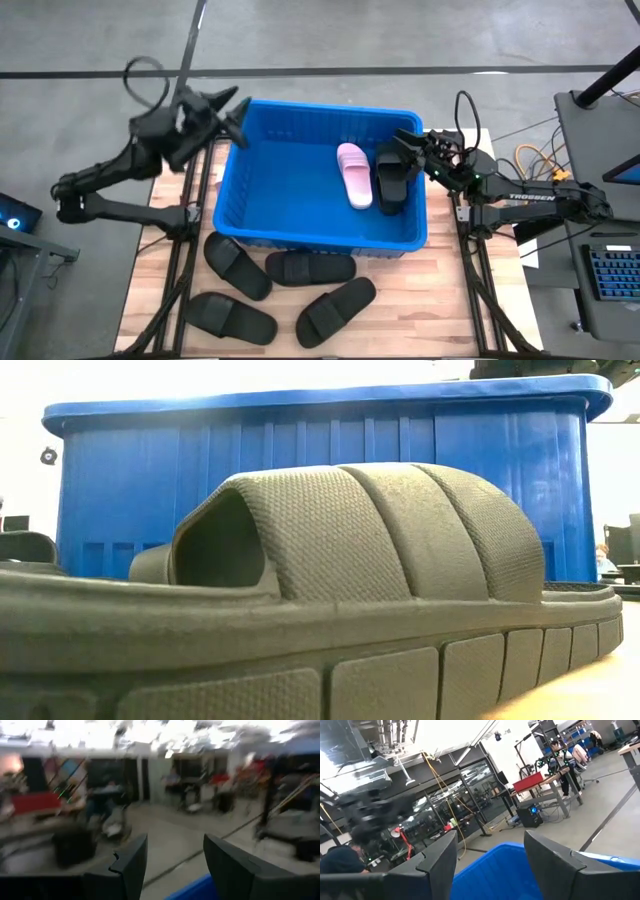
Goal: Pick and place slides into bin
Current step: Put the pink slide into the blue bin
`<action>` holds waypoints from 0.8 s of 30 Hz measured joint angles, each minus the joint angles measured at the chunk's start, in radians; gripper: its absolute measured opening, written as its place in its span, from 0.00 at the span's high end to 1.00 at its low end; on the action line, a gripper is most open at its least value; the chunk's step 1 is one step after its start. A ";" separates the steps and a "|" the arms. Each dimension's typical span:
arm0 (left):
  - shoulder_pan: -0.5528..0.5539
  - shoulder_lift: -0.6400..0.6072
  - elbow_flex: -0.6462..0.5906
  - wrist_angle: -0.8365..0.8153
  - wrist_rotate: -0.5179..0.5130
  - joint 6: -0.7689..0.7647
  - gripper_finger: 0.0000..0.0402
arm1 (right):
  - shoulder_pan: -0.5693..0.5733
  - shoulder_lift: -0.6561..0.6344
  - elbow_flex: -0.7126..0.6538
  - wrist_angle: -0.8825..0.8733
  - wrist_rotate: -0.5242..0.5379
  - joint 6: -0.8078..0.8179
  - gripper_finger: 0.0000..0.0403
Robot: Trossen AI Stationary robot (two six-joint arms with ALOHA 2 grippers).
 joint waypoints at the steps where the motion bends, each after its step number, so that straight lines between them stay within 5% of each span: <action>1: 0.052 0.012 0.019 -0.055 0.047 -0.022 0.55 | 0.000 0.000 0.000 0.000 0.000 0.000 0.46; 5: 0.258 0.058 0.070 -0.236 0.279 -0.083 0.55 | 0.000 0.000 0.000 0.000 0.000 0.000 0.46; 10: 0.509 0.080 0.064 -0.373 0.359 -0.181 0.55 | 0.000 0.000 0.000 -0.001 0.000 0.000 0.46; 15: 0.763 0.084 0.041 -0.521 0.579 -0.259 0.55 | 0.000 0.000 0.000 -0.003 0.000 0.000 0.46; 24: 0.887 0.134 0.027 -0.698 0.669 -0.386 0.55 | 0.000 0.000 0.000 -0.011 0.003 0.000 0.46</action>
